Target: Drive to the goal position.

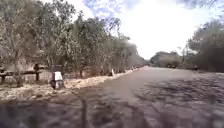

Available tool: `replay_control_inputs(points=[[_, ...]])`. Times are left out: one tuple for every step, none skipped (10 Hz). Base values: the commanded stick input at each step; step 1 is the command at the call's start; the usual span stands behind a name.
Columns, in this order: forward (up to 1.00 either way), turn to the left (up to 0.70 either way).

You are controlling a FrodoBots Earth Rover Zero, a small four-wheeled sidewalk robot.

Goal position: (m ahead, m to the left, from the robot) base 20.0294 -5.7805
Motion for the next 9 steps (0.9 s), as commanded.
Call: replay_control_inputs(points=[[0.70,0.00],[0.70,0.00],[0.70,0.00],[0.70,0.00],[0.70,0.00],[0.70,0.00],[0.70,0.00],[0.70,0.00],[0.70,0.00]])
